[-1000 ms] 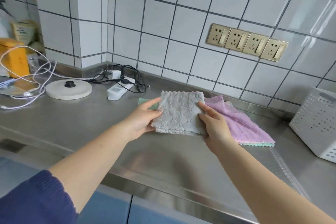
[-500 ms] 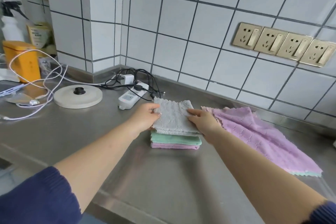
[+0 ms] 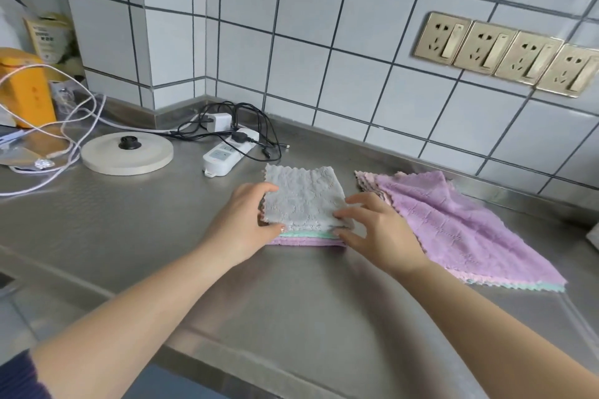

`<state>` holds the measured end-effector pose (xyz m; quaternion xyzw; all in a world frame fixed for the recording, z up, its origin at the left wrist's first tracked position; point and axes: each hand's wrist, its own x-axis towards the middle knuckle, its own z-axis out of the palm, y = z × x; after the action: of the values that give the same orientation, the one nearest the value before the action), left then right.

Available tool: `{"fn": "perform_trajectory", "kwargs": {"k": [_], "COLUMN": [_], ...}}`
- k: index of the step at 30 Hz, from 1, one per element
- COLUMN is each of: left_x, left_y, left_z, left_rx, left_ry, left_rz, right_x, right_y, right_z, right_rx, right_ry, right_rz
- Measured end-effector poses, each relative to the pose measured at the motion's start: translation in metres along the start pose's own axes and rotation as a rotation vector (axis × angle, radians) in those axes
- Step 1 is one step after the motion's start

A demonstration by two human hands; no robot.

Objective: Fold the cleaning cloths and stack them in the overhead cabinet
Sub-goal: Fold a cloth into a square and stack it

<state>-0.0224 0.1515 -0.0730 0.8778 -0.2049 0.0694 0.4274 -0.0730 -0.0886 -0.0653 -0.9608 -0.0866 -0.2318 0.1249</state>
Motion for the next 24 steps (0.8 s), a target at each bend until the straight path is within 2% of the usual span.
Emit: {"fn": "perform_trajectory", "kwargs": {"k": [5,13,19,24], "left_x": [0.000,0.006,0.006,0.007], "left_y": [0.004,-0.003,-0.006,-0.006], "left_z": [0.007,0.011,0.013,0.011], "left_rx": [-0.045,-0.251,-0.131,-0.045], "left_ry": [0.012,0.060,0.046,0.005], "left_rz": [0.027,-0.066,0.026,0.052], "right_x": [0.002,0.005,0.003,0.004], "right_y": [-0.008,-0.008,-0.010,-0.013], "right_z": [0.003,-0.003,0.000,0.000], "right_rx": [0.026,0.065,0.044,0.046], "right_ry": [0.048,0.086,0.044,0.098], "right_rz": [0.007,0.117,0.120,0.183]}}
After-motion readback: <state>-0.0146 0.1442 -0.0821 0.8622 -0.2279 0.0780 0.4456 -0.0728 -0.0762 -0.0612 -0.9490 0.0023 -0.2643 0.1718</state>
